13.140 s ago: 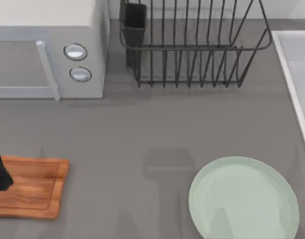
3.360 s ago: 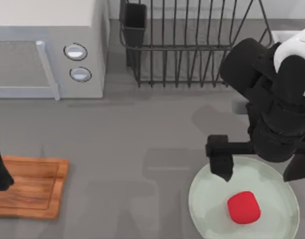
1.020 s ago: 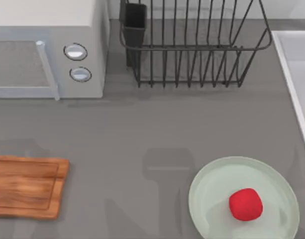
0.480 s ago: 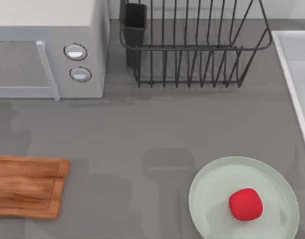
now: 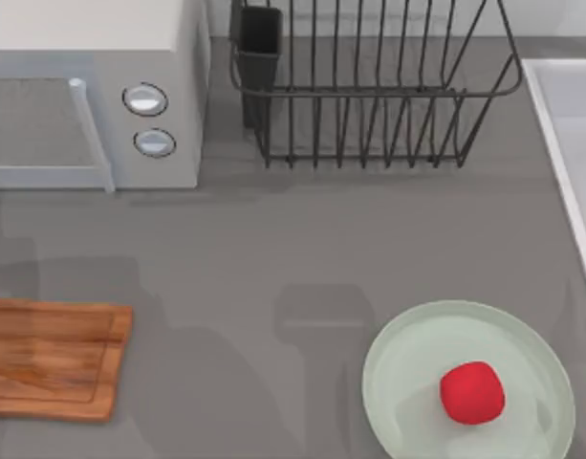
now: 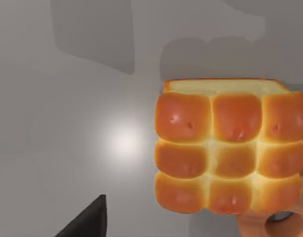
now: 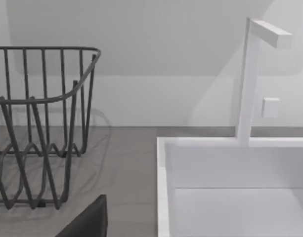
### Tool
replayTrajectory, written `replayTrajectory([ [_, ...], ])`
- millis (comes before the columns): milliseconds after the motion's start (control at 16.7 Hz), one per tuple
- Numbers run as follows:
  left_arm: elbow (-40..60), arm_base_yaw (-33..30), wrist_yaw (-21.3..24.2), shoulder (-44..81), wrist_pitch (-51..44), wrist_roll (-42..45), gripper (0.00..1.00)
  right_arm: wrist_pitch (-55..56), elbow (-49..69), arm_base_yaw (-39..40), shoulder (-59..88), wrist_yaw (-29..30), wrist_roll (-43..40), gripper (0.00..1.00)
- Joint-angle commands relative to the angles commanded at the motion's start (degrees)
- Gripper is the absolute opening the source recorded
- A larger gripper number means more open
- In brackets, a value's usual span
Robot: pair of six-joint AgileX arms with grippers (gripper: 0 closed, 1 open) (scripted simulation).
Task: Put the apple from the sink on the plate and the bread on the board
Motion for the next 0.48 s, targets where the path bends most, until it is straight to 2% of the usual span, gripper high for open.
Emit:
replayTrajectory([
  [480, -1.07, 0.00, 0.03, 1.56, 2.18, -0.08, 1.00, 0.00, 0.00, 0.00, 0.00, 0.00, 0.00, 1.00],
])
